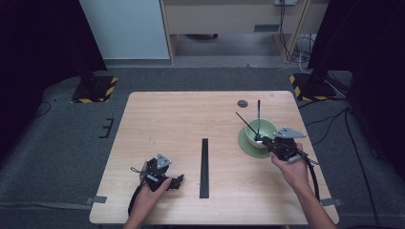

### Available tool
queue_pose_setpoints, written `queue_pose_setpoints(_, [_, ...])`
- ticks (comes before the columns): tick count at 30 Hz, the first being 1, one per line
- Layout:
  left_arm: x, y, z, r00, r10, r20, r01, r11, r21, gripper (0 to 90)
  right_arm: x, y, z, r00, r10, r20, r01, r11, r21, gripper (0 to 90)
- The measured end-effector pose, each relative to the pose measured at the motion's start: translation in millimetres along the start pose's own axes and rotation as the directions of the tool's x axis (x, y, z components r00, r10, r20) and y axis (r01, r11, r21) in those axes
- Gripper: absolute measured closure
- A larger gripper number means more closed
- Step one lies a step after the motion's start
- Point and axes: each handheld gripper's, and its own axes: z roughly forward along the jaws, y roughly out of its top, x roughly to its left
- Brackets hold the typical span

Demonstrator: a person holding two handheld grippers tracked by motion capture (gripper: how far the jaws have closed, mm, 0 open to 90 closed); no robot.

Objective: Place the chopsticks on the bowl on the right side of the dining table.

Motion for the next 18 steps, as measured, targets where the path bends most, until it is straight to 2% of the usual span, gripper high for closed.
queue_pose_setpoints(18, [0.0, 0.0, 0.0, 1.0000, 0.000, 0.000, 0.000, 1.0000, 0.000, 0.0, -2.2, -1.2, 3.1, 0.9999, -0.003, -0.010, 0.003, 1.000, 0.019, 85.8])
